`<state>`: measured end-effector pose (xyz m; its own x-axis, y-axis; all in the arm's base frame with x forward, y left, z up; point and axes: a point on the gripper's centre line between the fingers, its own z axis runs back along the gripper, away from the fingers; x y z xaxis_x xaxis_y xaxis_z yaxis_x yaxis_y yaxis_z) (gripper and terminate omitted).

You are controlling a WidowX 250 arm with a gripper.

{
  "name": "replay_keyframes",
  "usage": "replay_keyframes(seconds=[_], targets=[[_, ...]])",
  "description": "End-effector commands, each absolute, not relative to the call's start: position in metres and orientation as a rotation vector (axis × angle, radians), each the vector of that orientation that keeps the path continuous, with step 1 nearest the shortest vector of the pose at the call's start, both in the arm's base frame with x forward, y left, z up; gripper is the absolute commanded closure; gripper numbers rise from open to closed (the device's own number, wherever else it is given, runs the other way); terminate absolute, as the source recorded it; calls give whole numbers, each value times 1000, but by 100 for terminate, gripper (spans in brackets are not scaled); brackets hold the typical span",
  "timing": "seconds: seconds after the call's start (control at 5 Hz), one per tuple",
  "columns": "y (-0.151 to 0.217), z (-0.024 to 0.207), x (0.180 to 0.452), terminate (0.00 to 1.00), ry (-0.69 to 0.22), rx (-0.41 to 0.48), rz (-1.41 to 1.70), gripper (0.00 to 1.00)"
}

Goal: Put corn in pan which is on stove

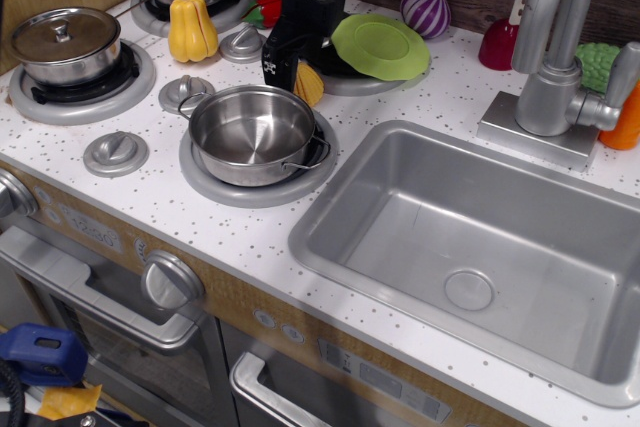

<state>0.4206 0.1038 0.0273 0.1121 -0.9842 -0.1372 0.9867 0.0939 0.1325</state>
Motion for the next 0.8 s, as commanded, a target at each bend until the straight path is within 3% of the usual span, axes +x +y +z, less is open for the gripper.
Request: replay_keyframes(seconds=[0.0,0.4,0.6], targets=[[104,38,421,0,-34,254,-1443,100],[110,37,425,0,-58,221,-1453,100],[108,68,433,0,18,260,-1470,100]])
